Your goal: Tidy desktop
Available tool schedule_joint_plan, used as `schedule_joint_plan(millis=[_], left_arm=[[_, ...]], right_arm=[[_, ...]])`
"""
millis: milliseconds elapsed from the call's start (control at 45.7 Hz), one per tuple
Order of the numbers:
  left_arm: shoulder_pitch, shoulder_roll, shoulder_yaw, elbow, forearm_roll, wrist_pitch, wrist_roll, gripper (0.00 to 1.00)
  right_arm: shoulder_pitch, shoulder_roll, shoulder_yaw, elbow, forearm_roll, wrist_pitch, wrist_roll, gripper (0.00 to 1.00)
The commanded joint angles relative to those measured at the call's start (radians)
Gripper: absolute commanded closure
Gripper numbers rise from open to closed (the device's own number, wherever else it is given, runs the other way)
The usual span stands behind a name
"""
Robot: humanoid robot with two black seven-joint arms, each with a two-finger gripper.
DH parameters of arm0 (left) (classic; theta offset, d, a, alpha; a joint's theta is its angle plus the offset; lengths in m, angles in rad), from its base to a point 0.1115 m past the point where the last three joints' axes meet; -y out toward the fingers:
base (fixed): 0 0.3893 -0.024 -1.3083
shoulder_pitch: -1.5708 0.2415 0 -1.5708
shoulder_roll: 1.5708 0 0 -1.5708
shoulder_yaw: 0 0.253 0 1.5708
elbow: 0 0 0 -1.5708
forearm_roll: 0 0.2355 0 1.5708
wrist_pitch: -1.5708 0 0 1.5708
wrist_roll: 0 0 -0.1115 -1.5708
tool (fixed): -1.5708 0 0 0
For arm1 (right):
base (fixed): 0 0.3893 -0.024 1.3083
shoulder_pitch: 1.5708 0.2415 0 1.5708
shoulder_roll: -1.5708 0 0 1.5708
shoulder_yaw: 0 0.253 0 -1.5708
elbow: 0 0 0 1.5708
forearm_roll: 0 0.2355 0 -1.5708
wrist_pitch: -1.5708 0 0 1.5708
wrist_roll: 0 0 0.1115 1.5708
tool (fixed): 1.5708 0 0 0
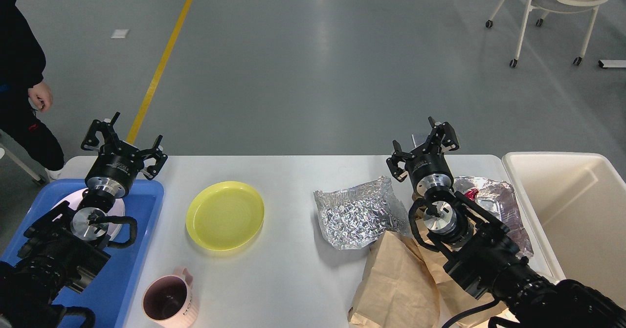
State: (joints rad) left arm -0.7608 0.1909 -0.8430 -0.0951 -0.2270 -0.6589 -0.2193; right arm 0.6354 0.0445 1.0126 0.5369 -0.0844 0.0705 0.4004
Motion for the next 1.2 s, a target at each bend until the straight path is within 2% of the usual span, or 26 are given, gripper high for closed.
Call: schedule_joint_plan(millis=[0, 350, 657, 788, 920, 1182], left_arm=[[0.000, -0.001, -0.001, 0.000, 0.000, -0.001, -0.002, 0.00], [0.003, -0.001, 0.001, 0.000, 0.000, -0.001, -0.077, 0.00], [0.000, -0.001, 0.013, 0.000, 0.003, 0.001, -0.071, 0.00], [-0.017, 0.015, 0.028, 0.000, 0.012, 0.039, -0.057, 0.00], [-0.064, 0.125, 0.157, 0.002, 0.043, 0.084, -0.057, 0.00], [-0.196, 0.272, 0.596, 0.002, 0.074, 0.110, -0.057, 0.00]], right_arm=[[0.000, 0.000, 0.000, 0.000, 0.000, 0.000, 0.001, 0.00], [0.000, 0.000, 0.000, 0.000, 0.000, 0.000, 0.000, 0.00], [0.001, 0.000, 0.000, 0.000, 0.000, 0.000, 0.000, 0.00], [0.000, 0.000, 0.000, 0.000, 0.000, 0.000, 0.000, 0.00], [0.001, 0.000, 0.000, 0.001, 0.000, 0.000, 0.000, 0.00], [0.000, 0.000, 0.000, 0.002, 0.000, 0.000, 0.000, 0.00]])
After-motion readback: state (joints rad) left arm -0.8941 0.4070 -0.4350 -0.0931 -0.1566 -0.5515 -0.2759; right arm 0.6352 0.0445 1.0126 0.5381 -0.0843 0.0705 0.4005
